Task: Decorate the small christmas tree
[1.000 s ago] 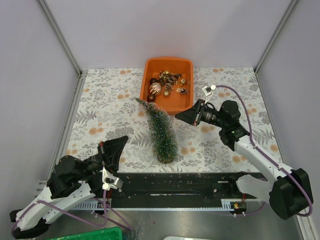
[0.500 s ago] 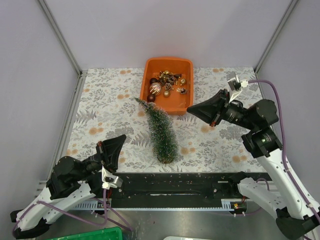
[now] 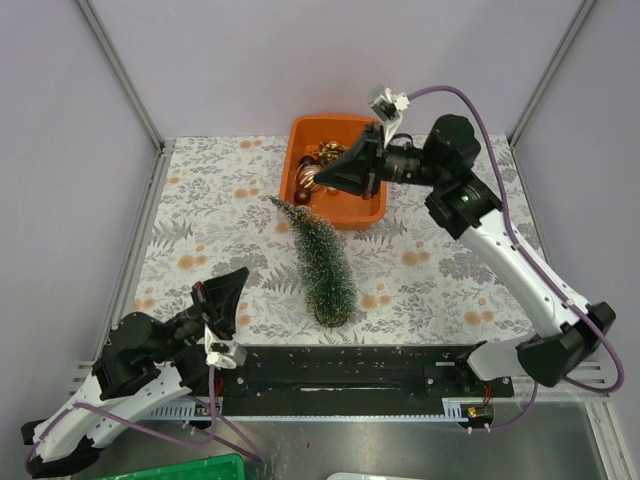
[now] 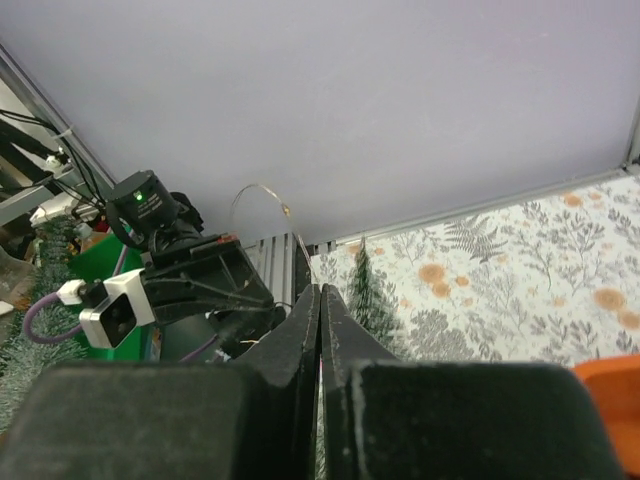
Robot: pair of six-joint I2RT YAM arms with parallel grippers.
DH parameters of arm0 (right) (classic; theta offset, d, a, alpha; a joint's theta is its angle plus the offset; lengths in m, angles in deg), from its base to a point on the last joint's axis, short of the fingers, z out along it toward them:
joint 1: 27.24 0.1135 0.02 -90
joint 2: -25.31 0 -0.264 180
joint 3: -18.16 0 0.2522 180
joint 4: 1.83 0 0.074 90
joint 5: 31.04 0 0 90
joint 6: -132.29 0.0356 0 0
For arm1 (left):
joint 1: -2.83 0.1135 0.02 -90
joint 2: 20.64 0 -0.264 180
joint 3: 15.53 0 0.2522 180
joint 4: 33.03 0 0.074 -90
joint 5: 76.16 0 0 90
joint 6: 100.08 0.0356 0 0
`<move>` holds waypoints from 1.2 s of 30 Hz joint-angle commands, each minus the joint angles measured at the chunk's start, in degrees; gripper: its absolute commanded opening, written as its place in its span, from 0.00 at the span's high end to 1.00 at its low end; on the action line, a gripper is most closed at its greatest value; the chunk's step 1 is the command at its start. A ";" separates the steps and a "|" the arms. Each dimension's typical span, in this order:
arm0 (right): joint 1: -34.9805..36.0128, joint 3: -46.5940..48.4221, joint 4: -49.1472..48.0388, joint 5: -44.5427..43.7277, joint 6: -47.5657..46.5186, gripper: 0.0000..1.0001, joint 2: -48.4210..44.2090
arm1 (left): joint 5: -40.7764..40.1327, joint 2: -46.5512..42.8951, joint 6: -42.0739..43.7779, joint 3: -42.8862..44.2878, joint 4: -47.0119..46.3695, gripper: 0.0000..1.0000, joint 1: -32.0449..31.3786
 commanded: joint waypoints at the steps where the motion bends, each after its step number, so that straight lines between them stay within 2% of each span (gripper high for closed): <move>1: 1.52 10.74 -0.82 2.30 -3.81 1.00 6.81 | -6.85 0.70 -7.77 0.39 -5.16 1.00 0.16; 5: 1.53 20.40 0.67 3.18 -4.24 1.00 15.77 | -13.01 5.10 -15.06 1.00 -8.86 1.00 0.16; 10: 1.53 32.71 6.56 3.71 -6.09 1.00 27.81 | -16.00 6.69 -20.78 -0.84 -9.48 1.00 0.16; 17: 1.44 49.24 12.97 2.39 -7.41 1.00 43.20 | -19.87 6.60 -21.50 -7.87 -14.92 1.00 0.16; 21: -0.14 52.69 14.13 0.37 -6.54 1.00 48.22 | -19.88 9.93 -21.84 -11.47 -20.63 1.00 0.24; 25: -3.82 45.77 10.97 -1.91 -4.96 1.00 46.22 | -19.09 16.35 -23.42 -13.50 -27.39 0.98 0.59; 27: -6.37 37.00 6.76 -3.23 -3.64 1.00 42.27 | -19.08 20.21 -23.69 -14.29 -31.87 0.98 1.03; 29: -9.71 26.38 -1.64 -4.72 -0.75 1.00 36.65 | -19.52 23.99 -24.74 -14.55 -36.44 0.98 2.61; 31: -13.66 16.79 -7.82 -5.61 2.50 1.00 30.68 | -19.70 27.95 -28.24 -12.98 -38.74 0.98 5.07; 36: -21.23 -1.68 -14.17 -9.82 4.36 1.00 16.88 | -20.14 36.66 -39.84 -5.87 -37.88 0.82 13.24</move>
